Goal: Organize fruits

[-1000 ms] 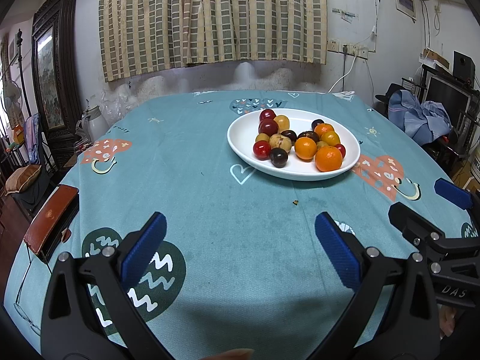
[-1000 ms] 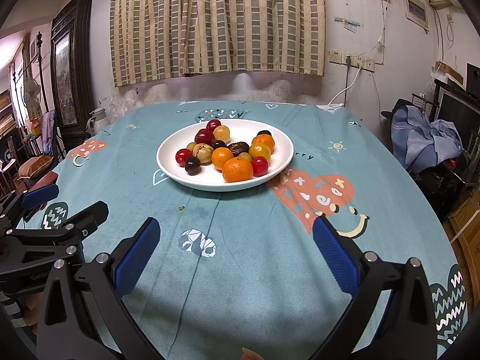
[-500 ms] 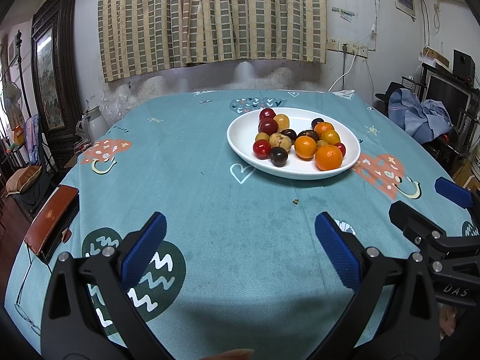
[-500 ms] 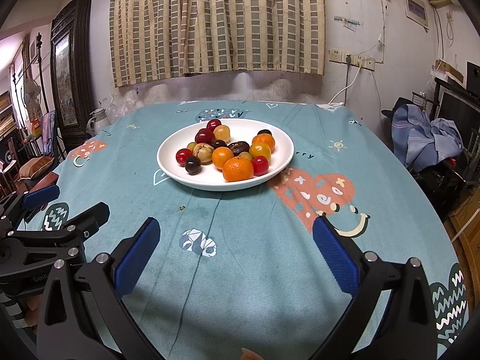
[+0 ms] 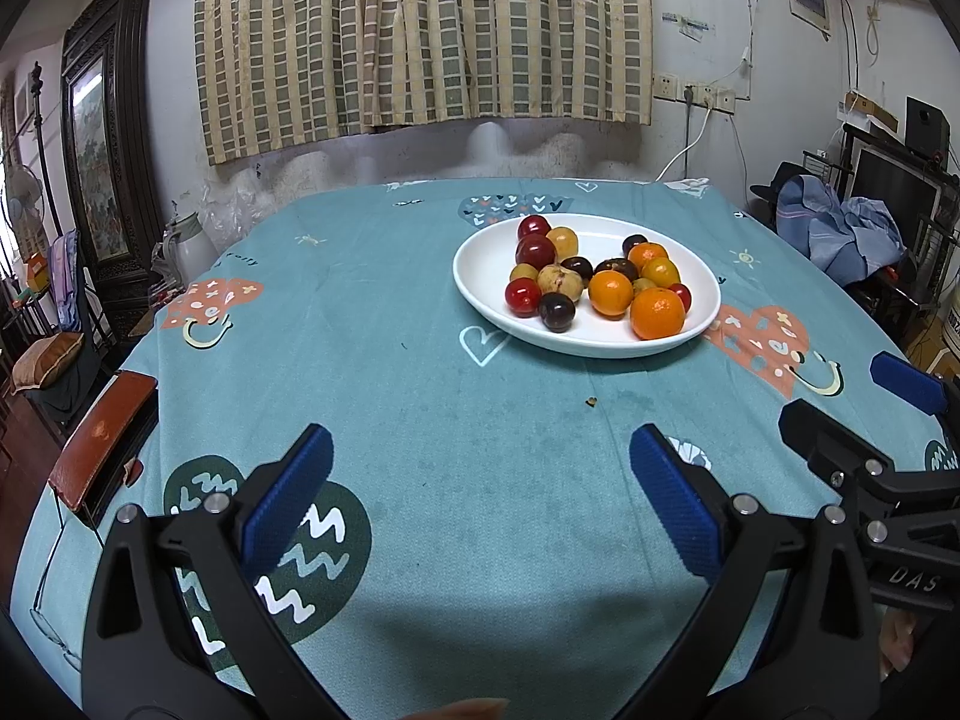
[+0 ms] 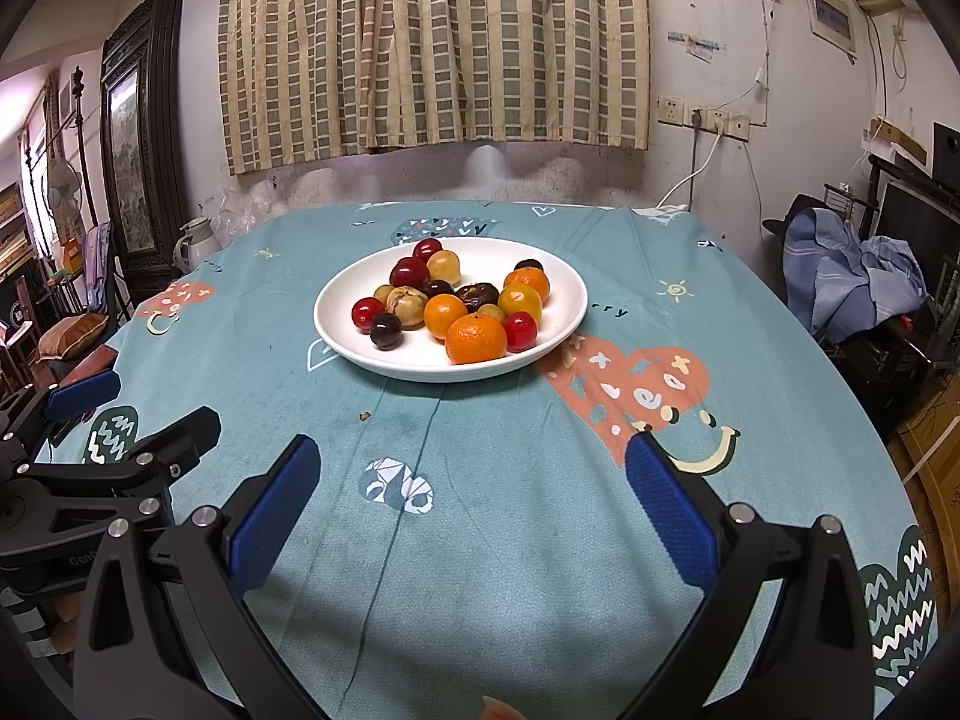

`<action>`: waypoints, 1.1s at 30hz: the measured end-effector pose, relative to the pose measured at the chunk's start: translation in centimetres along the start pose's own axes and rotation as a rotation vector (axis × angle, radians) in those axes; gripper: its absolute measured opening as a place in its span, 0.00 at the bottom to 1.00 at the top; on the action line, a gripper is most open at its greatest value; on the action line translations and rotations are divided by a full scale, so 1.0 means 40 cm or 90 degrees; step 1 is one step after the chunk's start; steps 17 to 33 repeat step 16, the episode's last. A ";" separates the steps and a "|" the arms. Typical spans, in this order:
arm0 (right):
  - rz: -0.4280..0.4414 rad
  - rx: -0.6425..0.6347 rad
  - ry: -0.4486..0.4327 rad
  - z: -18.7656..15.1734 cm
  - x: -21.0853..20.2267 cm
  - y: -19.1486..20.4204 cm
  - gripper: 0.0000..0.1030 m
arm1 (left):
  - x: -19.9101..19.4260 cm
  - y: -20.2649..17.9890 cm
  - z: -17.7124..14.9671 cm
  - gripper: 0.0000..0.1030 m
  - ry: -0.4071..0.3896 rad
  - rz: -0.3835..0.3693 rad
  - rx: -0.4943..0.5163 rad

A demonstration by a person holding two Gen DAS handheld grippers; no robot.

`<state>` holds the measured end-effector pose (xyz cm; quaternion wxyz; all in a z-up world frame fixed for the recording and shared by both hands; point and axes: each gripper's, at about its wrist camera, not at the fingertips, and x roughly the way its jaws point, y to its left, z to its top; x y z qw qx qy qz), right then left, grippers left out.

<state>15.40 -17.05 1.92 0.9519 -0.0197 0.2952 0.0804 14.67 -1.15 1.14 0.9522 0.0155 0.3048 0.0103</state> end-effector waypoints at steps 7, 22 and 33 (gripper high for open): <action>-0.002 -0.002 0.000 0.000 -0.001 -0.002 0.99 | -0.008 -0.005 -0.009 0.98 -0.021 0.012 0.005; -0.001 0.002 0.000 -0.006 0.000 0.004 0.99 | -0.001 0.008 -0.011 0.98 -0.009 -0.004 0.004; -0.001 0.002 0.000 -0.006 0.000 0.004 0.99 | -0.001 0.008 -0.011 0.98 -0.009 -0.004 0.004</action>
